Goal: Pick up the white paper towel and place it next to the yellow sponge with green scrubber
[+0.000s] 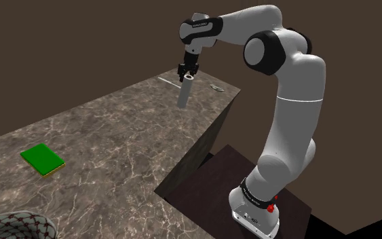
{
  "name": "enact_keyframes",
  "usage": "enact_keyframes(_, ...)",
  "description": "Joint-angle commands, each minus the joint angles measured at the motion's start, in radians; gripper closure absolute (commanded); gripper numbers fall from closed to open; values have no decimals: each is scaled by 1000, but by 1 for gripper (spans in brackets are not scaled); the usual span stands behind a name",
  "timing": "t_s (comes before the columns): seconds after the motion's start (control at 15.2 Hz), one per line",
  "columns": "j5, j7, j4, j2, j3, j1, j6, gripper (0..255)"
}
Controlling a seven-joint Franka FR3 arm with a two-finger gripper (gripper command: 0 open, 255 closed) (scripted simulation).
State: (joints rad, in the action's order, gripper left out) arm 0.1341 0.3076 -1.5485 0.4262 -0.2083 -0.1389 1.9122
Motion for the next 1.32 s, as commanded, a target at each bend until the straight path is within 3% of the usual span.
enact_keyframes(0.0, -1, -1, 8, -3, 0, 0, -12, 255)
enact_keyframes(1.12, -10, -16, 202, -25, -5, -7, -227, 255)
enact_keyframes(1.25, -21, -53, 148, -76, 3, 25, -221, 255)
